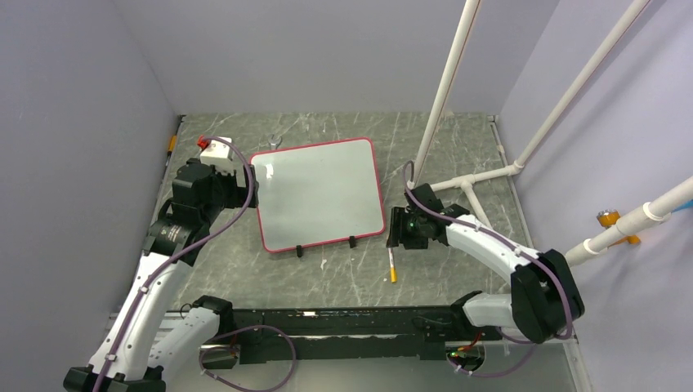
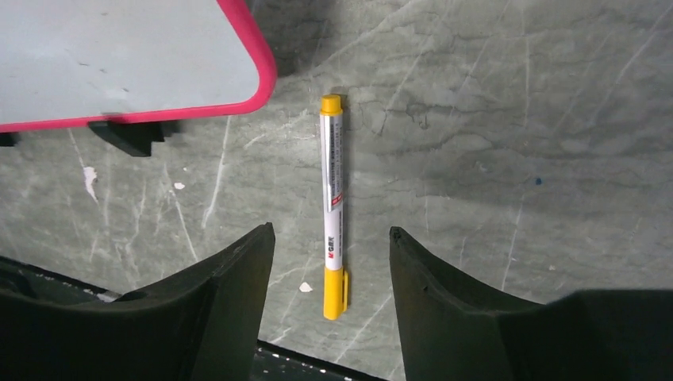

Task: Write a sentence on the whiteboard
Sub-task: Pick up the whiteboard marker from the center of the board.

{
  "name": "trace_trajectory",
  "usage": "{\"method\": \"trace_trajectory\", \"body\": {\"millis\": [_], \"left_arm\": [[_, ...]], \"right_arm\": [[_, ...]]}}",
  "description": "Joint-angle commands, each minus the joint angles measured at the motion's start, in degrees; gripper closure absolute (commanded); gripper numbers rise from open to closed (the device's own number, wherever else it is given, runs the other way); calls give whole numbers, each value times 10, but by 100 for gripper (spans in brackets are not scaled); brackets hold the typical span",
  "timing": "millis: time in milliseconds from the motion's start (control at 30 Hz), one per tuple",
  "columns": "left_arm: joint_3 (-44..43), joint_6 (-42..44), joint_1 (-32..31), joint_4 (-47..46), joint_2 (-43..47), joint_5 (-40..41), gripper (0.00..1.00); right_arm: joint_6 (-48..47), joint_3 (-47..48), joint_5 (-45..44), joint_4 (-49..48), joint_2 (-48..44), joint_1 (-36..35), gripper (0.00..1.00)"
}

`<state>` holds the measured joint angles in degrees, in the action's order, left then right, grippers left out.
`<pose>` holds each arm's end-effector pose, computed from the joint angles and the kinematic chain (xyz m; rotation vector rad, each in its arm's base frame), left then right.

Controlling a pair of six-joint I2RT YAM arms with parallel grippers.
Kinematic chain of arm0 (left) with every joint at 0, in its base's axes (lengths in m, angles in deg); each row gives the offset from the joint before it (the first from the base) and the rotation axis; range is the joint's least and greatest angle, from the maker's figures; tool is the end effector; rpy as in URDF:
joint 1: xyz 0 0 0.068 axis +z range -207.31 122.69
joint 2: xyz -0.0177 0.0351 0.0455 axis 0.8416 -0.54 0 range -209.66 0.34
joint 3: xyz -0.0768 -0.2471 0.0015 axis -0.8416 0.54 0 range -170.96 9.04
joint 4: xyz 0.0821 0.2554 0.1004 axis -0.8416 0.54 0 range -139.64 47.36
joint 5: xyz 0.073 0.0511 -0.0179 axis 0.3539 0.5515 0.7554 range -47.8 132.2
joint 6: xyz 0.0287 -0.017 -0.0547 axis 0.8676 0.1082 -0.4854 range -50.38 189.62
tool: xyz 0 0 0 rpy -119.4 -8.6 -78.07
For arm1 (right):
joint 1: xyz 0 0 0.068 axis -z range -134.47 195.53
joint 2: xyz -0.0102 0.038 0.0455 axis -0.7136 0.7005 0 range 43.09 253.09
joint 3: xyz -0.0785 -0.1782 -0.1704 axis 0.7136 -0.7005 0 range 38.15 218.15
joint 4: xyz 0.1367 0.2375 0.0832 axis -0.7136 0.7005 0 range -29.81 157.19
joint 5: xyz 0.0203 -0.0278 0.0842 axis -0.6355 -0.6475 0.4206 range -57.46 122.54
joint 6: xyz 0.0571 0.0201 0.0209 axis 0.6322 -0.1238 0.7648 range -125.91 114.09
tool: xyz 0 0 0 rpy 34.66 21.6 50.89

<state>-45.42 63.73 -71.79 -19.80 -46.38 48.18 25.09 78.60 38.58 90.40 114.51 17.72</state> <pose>0.2184 -0.0510 0.3447 0.0779 1.9550 -0.1323 0.2307 0.1276 0.1537 0.0388 2.7161 0.4674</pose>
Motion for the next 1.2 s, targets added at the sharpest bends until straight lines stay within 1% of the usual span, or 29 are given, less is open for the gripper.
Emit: {"method": "trace_trajectory", "body": {"millis": [0,167,300,433,567,633,700,800,1000,1100,1167], "left_arm": [[-15,8,-5,-7,0,10,1],[-17,9,-7,-5,-1,14,1],[-15,10,-8,-7,0,14,2],[-17,11,-9,-4,-2,14,3],[-17,12,-12,-4,2,18,3],[-16,13,-13,-4,5,19,3],[-16,14,-13,-5,7,19,2],[-16,14,-13,-5,8,18,2],[-15,16,-16,-6,7,12,2],[-14,20,-18,-9,8,0,2],[-12,23,-21,-12,9,-13,1]], "right_arm": [[-8,15,-7,-34,32,-10,43],[-11,34,-30,-35,66,-22,49],[-9,44,-48,-37,88,-33,57],[-3,52,-60,-37,107,-47,60],[-2,66,-96,-26,130,-64,63],[-2,73,-111,-20,145,-72,66],[-1,77,-121,-16,156,-78,70],[2,81,-134,-12,170,-86,80],[9,80,-154,-5,184,-98,90],[13,78,-158,1,181,-99,100],[20,74,-163,6,164,-99,100]]}}
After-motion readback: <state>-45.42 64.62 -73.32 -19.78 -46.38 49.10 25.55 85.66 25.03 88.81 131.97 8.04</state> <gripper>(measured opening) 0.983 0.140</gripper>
